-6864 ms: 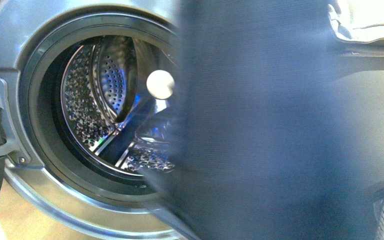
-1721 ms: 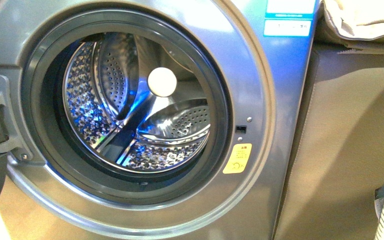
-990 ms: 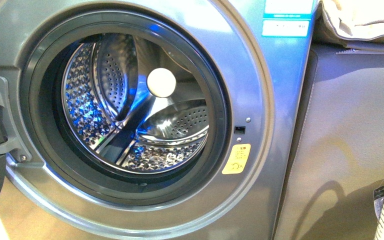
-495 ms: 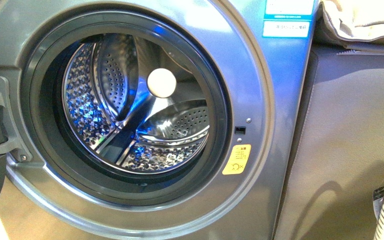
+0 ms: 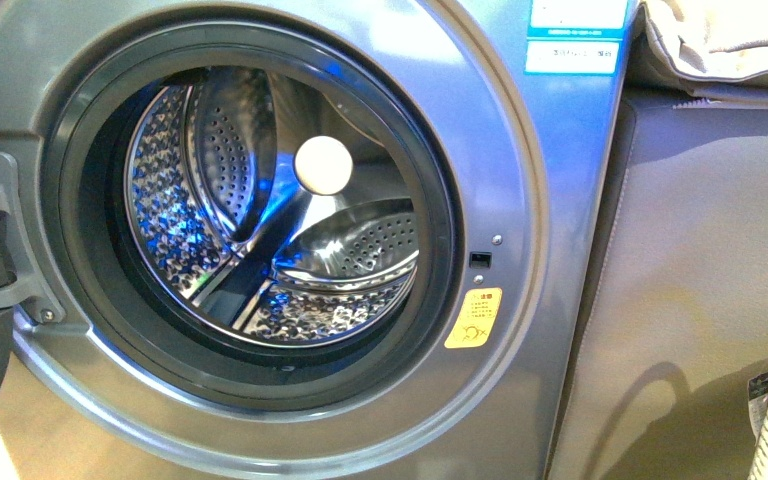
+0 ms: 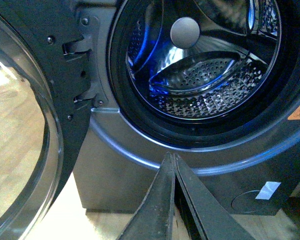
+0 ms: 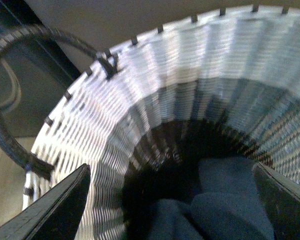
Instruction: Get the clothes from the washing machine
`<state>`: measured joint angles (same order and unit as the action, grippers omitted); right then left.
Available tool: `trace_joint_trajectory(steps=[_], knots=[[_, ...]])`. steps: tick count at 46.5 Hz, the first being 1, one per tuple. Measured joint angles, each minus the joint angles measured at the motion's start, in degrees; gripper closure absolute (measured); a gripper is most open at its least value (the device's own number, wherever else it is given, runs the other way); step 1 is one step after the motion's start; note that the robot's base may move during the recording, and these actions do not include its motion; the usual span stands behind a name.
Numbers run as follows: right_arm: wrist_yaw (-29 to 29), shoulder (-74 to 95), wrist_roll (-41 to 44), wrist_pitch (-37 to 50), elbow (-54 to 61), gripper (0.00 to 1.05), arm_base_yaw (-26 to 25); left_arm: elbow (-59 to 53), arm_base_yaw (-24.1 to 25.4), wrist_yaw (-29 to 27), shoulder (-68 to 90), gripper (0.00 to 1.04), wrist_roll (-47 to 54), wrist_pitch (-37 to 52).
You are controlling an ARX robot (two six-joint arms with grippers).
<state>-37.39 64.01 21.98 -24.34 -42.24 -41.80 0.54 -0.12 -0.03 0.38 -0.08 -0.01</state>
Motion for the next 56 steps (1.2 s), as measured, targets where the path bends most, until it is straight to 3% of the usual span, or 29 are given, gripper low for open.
trace_joint_trajectory(steps=[5, 12, 18, 21, 23, 24, 28, 31, 33, 45, 56], knots=[[-1.1, -3.4, -3.1, 11.0, 0.7, 0.08, 2.8, 0.0, 0.0, 0.0, -0.1, 1.01, 0.0, 0.0], [-9.9, -5.7, -15.0, 32.7, 7.5, 0.08, 4.4, 0.0, 0.0, 0.0, -0.1, 1.01, 0.0, 0.0], [-11.6, -4.7, -30.4, 59.9, 16.4, 0.08, 4.3, 0.0, 0.0, 0.0, -0.1, 1.01, 0.0, 0.0], [-9.0, -2.2, -41.7, 78.8, 20.3, 0.08, 3.2, 0.0, 0.0, 0.0, -0.1, 1.01, 0.0, 0.0], [-6.4, -1.1, -45.6, 85.8, 20.4, 0.08, 2.8, 0.0, 0.0, 0.0, -0.1, 1.01, 0.0, 0.0], [-5.4, -1.2, -45.8, 85.4, 20.1, 0.08, 3.1, 0.0, 0.0, 0.0, -0.1, 1.01, 0.0, 0.0], [-1.7, -1.3, -37.9, 69.2, 17.8, 0.08, 4.9, 0.0, 0.0, 0.0, -0.1, 1.01, 0.0, 0.0], [-2.3, -0.1, -34.1, 58.2, 15.7, 0.08, 4.8, 0.0, 0.0, 0.0, -0.1, 1.01, 0.0, 0.0], [-3.1, 0.8, -34.0, 55.6, 15.5, 0.08, 4.5, 0.0, 0.0, 0.0, -0.2, 1.01, 0.0, 0.0], [-4.5, -2.9, -33.5, 43.7, 8.8, 0.08, 3.7, 0.0, 0.0, 0.0, -0.2, 1.01, 0.0, 0.0], [-3.6, -3.4, -31.4, 43.3, 10.1, 0.08, 5.7, 0.0, 0.0, 0.0, -0.2, 1.01, 0.0, 0.0]])
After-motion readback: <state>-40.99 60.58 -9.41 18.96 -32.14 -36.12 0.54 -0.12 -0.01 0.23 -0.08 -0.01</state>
